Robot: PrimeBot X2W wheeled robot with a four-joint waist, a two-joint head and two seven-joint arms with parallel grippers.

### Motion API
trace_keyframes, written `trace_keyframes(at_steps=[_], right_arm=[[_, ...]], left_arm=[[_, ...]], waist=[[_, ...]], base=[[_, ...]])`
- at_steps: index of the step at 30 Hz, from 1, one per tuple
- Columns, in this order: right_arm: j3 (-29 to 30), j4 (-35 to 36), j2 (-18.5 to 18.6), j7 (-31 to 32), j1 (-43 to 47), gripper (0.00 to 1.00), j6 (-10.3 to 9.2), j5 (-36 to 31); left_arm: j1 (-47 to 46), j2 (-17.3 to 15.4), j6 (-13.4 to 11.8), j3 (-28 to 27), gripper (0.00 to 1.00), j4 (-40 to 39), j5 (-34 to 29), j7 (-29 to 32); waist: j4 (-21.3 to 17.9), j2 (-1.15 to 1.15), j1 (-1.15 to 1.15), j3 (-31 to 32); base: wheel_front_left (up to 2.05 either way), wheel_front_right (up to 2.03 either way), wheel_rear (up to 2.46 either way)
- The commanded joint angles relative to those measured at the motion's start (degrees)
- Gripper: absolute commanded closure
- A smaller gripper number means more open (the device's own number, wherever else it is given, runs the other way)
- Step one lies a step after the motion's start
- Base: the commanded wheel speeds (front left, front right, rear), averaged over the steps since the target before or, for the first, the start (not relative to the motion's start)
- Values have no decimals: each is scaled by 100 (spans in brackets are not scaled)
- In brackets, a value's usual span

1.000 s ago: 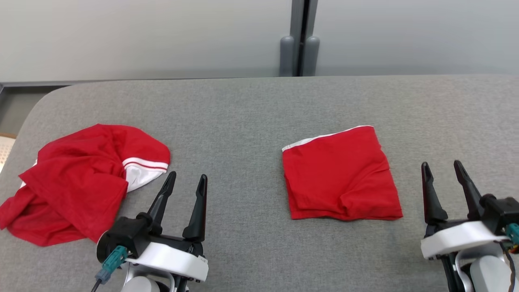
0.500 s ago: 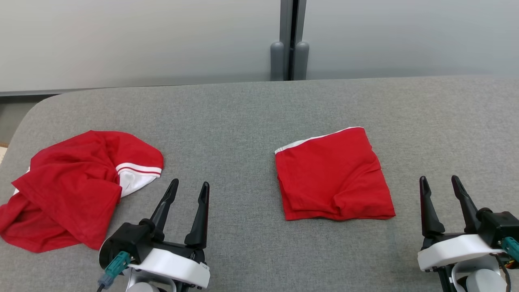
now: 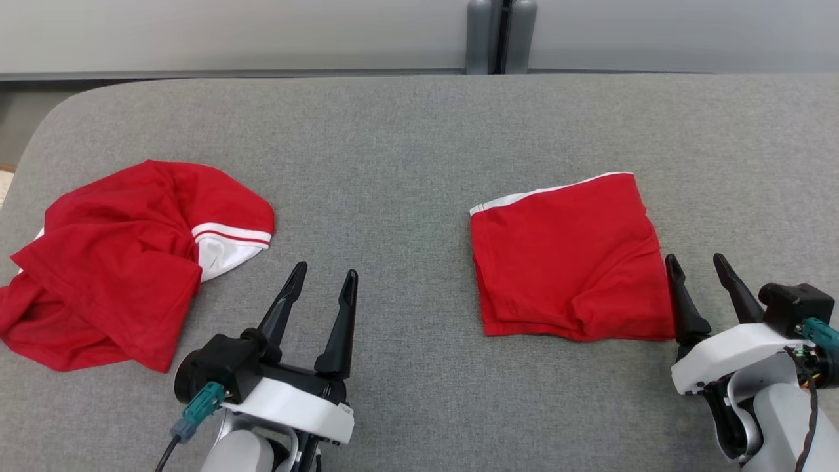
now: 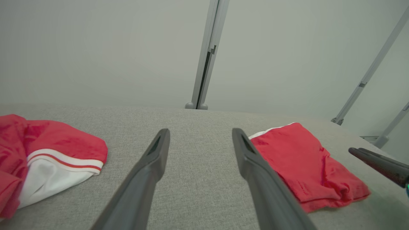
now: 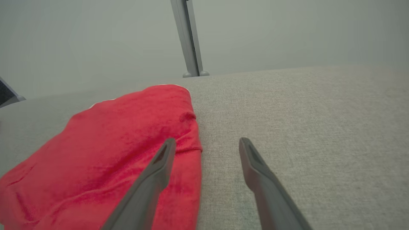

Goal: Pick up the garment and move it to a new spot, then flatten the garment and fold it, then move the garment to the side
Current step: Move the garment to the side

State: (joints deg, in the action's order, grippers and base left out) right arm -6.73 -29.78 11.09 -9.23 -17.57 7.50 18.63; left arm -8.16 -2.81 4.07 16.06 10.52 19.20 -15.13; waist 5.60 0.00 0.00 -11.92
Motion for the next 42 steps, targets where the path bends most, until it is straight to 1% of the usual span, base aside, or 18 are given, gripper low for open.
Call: trace_keyframes(at_steps=[1,5,8,12,13,14,17,19,21,25,30,35,39,42], right_arm=[[-20,-62,67,43,-95,0,-2,87],[-202,-425,181,172,-407,0,-1,327],[-253,-575,217,213,-533,0,-1,435],[-484,-864,270,329,-706,1,-1,588],[-558,-933,284,364,-745,56,-1,644],[-659,-976,298,387,-774,100,-1,685],[-897,-1087,372,378,-804,100,-3,802],[-987,-1135,442,253,-861,100,-5,848],[-1096,-1124,531,79,-958,100,-7,756],[-1493,-1114,752,-229,-1142,100,-6,271],[-1952,-1109,1205,-439,-1457,100,-6,-421],[-2087,-1062,1663,-545,-1730,100,-6,-694],[-1998,-1143,2038,-568,-1932,100,-6,-679],[-1855,-1229,2241,-577,-2089,100,-6,-579]], left_arm=[[-130,-19,45,14,0,-8,7,-1],[-260,-18,30,122,0,-2,61,-1],[-316,-18,25,148,0,-6,76,-1],[-317,-18,-6,174,0,-6,85,-1],[-320,-18,-14,171,0,-16,83,-1],[-324,-18,-16,168,0,-25,70,-1],[-340,-18,0,168,0,-36,-13,-1],[-353,-17,2,152,0,-50,-51,-1],[-351,-18,-7,135,0,-69,-108,-1],[-361,-18,-17,88,0,-97,-196,-1],[-448,-18,54,46,0,-137,-343,-1],[-606,-20,140,34,0,-257,-606,-1],[-802,-19,196,32,0,-382,-826,-1],[-920,-23,235,11,0,-458,-954,-1]], waist=[[108,0,0,-142],[254,0,0,-324],[297,0,0,-369],[349,0,0,-408],[354,0,0,-413],[356,0,0,-416],[325,0,0,-404],[261,0,0,-386],[157,0,0,-378],[-163,0,0,-366],[-662,0,0,-377],[-1157,0,0,-552],[-1450,0,0,-784],[-1631,0,0,-978]], base=[[0,0,0],[0,0,0],[0,0,0],[0,0,0],[0,0,0],[0,0,0],[0,0,0],[0,0,0],[0,0,0],[0,0,0],[0,0,0],[0,0,0],[0,0,0],[0,0,0]])
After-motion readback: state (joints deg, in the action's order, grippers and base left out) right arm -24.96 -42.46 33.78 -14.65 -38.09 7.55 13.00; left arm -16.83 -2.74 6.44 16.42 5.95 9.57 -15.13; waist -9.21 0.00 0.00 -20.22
